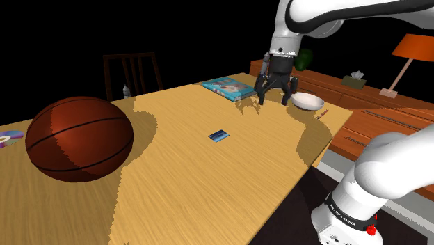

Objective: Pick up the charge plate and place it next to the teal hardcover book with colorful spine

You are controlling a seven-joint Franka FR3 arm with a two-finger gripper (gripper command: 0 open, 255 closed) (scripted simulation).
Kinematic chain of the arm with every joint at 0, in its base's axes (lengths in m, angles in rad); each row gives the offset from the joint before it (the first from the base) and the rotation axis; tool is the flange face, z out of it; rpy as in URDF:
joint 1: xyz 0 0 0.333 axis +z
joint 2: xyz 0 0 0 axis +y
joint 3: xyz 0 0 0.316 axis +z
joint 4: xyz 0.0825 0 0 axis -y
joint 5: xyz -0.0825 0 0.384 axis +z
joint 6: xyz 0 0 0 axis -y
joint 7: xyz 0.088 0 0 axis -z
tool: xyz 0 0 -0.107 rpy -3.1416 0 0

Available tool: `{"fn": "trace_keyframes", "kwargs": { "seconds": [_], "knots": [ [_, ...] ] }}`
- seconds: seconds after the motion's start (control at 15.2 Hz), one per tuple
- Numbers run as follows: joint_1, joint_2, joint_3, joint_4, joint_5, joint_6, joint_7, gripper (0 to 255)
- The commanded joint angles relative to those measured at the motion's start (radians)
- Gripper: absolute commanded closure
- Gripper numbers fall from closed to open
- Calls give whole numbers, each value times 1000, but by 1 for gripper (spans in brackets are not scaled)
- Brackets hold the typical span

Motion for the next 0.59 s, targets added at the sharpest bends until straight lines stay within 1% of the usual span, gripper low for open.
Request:
{"fn": "trace_keyframes", "kwargs": {
  "seconds": [0.0,0.53],
  "knots": [
    [-11,50,14,-10,62,47,97,0],
    [-28,289,56,2,304,268,411,0]
  ]
}}
